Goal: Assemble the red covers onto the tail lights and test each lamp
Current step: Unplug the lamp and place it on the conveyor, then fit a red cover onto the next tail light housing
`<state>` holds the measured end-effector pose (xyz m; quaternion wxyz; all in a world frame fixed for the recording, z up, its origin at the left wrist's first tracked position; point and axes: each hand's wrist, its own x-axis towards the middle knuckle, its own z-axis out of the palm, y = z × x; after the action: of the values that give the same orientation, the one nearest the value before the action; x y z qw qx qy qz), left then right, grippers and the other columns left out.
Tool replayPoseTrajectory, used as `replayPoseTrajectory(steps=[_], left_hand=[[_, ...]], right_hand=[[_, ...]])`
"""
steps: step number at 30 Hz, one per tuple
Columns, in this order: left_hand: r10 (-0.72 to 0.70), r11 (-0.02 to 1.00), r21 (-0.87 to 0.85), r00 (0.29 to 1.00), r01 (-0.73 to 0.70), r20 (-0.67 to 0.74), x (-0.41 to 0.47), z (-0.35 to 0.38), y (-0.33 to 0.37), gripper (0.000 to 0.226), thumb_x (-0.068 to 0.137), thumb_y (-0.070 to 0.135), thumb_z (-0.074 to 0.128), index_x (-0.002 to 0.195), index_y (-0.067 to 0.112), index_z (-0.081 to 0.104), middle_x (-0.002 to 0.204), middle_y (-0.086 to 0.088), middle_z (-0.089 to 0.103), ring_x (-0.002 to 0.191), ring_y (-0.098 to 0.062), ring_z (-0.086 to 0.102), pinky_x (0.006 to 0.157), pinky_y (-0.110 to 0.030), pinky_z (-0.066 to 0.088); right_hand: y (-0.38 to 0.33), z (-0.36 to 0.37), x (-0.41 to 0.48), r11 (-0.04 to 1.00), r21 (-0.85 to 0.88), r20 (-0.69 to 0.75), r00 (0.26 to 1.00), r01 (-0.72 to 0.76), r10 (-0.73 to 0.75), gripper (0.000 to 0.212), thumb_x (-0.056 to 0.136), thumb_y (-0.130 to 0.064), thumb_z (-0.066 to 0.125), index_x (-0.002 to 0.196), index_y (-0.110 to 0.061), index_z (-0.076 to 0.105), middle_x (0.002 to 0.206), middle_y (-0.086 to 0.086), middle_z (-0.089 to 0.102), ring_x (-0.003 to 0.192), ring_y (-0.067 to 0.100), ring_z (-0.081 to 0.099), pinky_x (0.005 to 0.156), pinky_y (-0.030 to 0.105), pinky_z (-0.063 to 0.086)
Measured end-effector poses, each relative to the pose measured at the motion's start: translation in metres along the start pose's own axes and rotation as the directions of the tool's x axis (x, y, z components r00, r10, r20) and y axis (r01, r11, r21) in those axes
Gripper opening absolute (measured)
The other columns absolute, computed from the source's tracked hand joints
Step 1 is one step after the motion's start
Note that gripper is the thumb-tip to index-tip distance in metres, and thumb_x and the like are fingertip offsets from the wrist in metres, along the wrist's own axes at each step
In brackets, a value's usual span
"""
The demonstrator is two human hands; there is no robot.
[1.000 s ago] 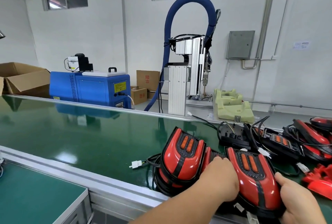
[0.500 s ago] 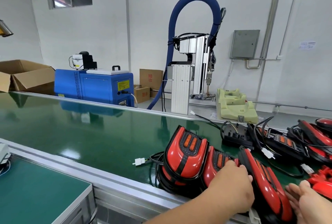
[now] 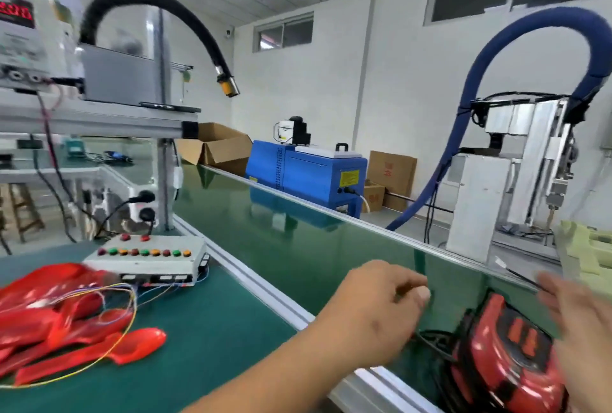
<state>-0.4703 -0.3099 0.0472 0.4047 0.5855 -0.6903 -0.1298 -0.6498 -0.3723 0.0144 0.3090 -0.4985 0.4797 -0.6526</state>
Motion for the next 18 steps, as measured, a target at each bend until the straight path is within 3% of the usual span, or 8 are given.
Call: replayPoseTrajectory(steps=[1,2,5,8,11,14,16,18], left_hand=[[-0.042,0.999,0.018,0.998,0.043,-0.055,-0.007,-0.020,-0.017,0.028,0.097,0.036,0.050,0.117,0.025,0.066,0.107,0.007,0.065,0.088,-0.008,0.058,0.082,-0.015,0.043],[-0.089,0.995,0.028,0.990,0.093,-0.105,-0.017,-0.039,-0.035,0.029,0.097,0.035,0.052,0.120,0.025,0.066,0.103,0.011,0.066,0.082,-0.003,0.056,0.080,-0.011,0.042],[-0.244,0.966,0.030,0.940,0.259,-0.239,-0.053,-0.088,-0.084,0.027,0.095,0.031,0.055,0.118,0.023,0.068,0.076,0.022,0.058,0.063,0.012,0.051,0.064,0.001,0.036],[-0.342,0.918,0.068,0.866,0.392,-0.364,-0.100,-0.129,-0.126,0.023,0.095,0.028,0.056,0.114,0.022,0.069,0.066,0.023,0.052,0.058,0.019,0.049,0.057,0.001,0.034],[-0.413,0.836,0.119,0.758,0.535,-0.505,-0.151,-0.161,-0.162,0.019,0.094,0.028,0.056,0.106,0.024,0.071,0.082,0.017,0.063,0.075,0.010,0.054,0.063,-0.001,0.035],[-0.454,0.733,0.130,0.622,0.668,-0.638,-0.197,-0.182,-0.193,0.017,0.094,0.029,0.055,0.095,0.025,0.072,0.077,0.017,0.063,0.073,0.006,0.052,0.065,-0.008,0.034],[-0.459,0.688,0.084,0.522,0.721,-0.719,-0.224,-0.190,-0.208,0.020,0.094,0.031,0.056,0.084,0.020,0.069,0.069,0.014,0.060,0.067,0.008,0.050,0.065,-0.009,0.036],[-0.463,0.652,0.021,0.420,0.758,-0.781,-0.244,-0.195,-0.221,0.023,0.093,0.031,0.056,0.077,0.017,0.065,0.067,0.008,0.061,0.065,0.002,0.049,0.065,-0.015,0.038]], right_hand=[[0.003,0.033,-0.010,1.000,0.005,0.095,0.995,-0.019,0.018,0.046,0.096,-0.055,0.047,0.112,-0.018,0.069,0.107,0.000,0.072,0.091,0.018,0.062,0.084,0.035,0.052],[-0.004,0.054,-0.011,1.000,0.011,0.209,0.978,-0.003,0.001,0.038,0.098,-0.048,0.048,0.112,-0.021,0.070,0.107,0.003,0.070,0.093,0.020,0.062,0.091,0.041,0.049],[-0.024,0.133,-0.051,0.993,-0.065,0.474,0.879,0.097,-0.054,0.042,0.098,-0.045,0.046,0.092,-0.012,0.071,0.075,0.011,0.068,0.064,0.016,0.059,0.067,0.035,0.045],[-0.026,0.205,-0.094,0.983,-0.073,0.639,0.765,0.166,-0.082,0.051,0.101,-0.038,0.043,0.089,0.009,0.060,0.088,0.023,0.067,0.075,0.038,0.056,0.067,0.039,0.038],[-0.026,0.268,-0.155,0.962,-0.065,0.803,0.587,0.264,-0.107,0.052,0.101,-0.037,0.039,0.060,-0.006,0.048,0.062,0.013,0.051,0.066,0.028,0.046,0.063,0.039,0.034],[-0.027,0.313,-0.219,0.949,0.018,0.919,0.369,0.314,-0.139,0.047,0.103,-0.035,0.038,0.062,-0.016,0.050,0.068,0.000,0.047,0.072,0.023,0.046,0.066,0.034,0.031],[-0.029,0.333,-0.257,0.937,0.087,0.955,0.238,0.337,-0.174,0.048,0.104,-0.036,0.035,0.059,-0.020,0.042,0.064,-0.003,0.045,0.070,0.021,0.045,0.064,0.034,0.028],[-0.031,0.347,-0.288,0.921,0.151,0.966,0.145,0.358,-0.215,0.046,0.104,-0.037,0.033,0.061,-0.021,0.039,0.070,-0.001,0.050,0.073,0.019,0.046,0.065,0.031,0.025]])
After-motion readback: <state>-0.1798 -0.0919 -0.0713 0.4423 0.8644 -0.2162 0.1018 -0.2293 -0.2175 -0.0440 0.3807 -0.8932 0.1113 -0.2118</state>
